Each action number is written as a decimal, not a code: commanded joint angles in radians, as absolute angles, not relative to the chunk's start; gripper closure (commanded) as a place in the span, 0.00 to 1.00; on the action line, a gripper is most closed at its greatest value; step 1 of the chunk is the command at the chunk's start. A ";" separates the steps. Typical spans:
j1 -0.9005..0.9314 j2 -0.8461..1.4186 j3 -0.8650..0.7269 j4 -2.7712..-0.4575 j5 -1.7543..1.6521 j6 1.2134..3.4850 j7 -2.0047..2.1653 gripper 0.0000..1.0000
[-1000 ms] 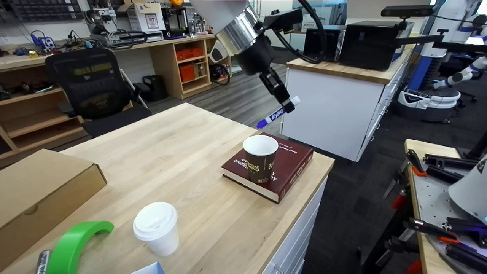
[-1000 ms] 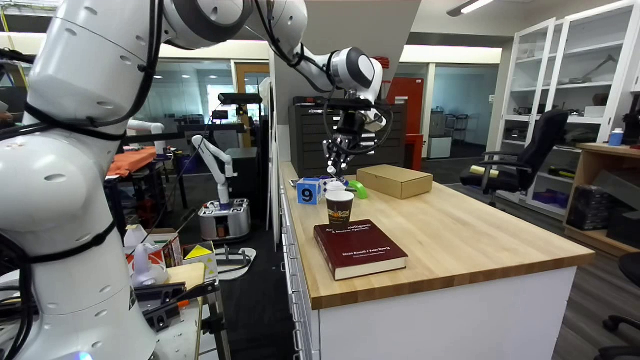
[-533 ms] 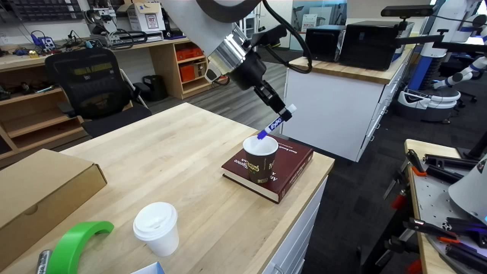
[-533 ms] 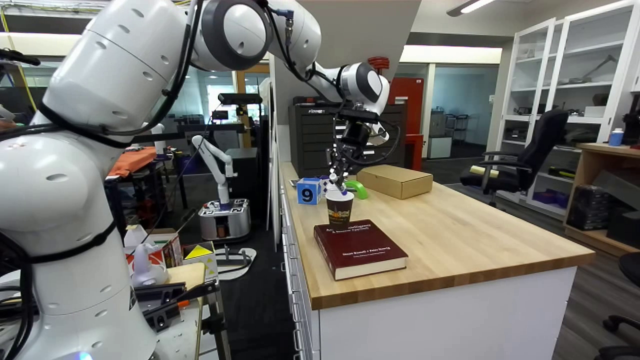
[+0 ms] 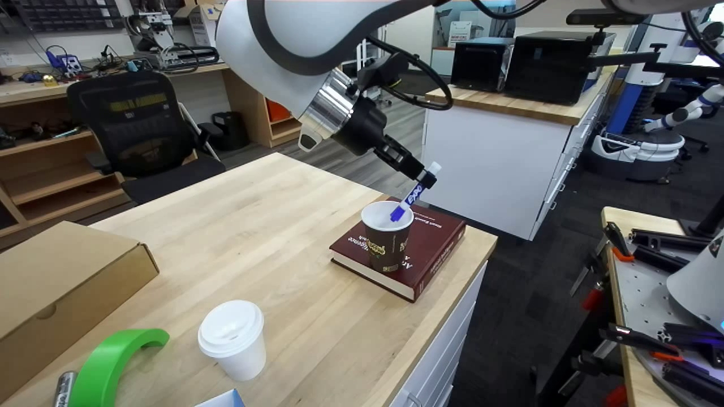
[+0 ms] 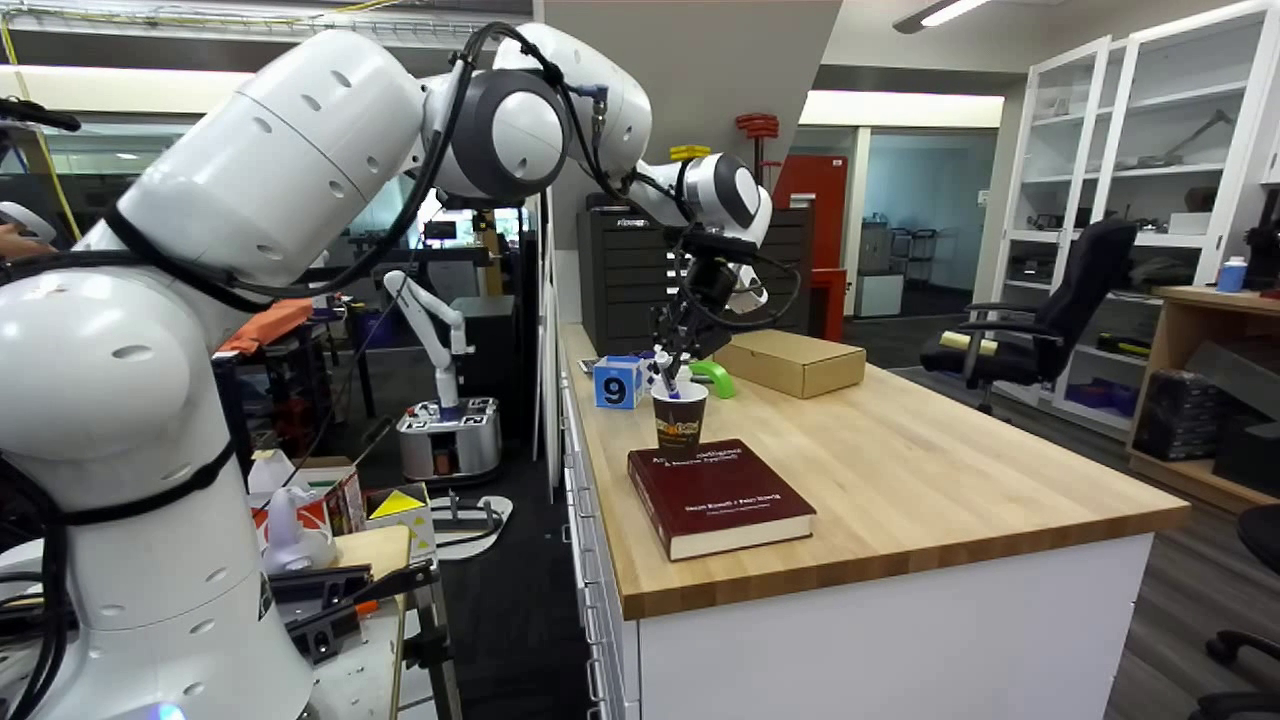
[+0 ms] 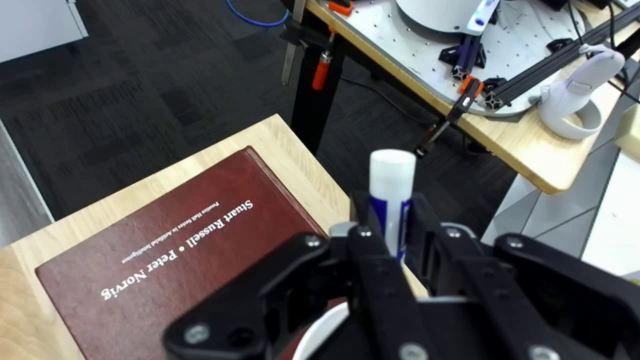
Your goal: Put the marker in the cup
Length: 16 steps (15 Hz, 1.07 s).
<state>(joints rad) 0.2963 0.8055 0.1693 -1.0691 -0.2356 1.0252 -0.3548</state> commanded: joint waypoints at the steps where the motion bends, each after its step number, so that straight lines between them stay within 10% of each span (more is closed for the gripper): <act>1: 0.344 0.896 0.174 -0.917 -0.307 0.922 -0.416 0.95; 7: 0.402 0.973 0.167 -0.804 -0.386 0.900 -0.509 0.95; 8: 0.409 0.982 0.162 -0.790 -0.395 0.899 -0.514 0.55; 16: 0.386 0.964 0.156 -0.746 -0.398 0.940 -0.511 0.09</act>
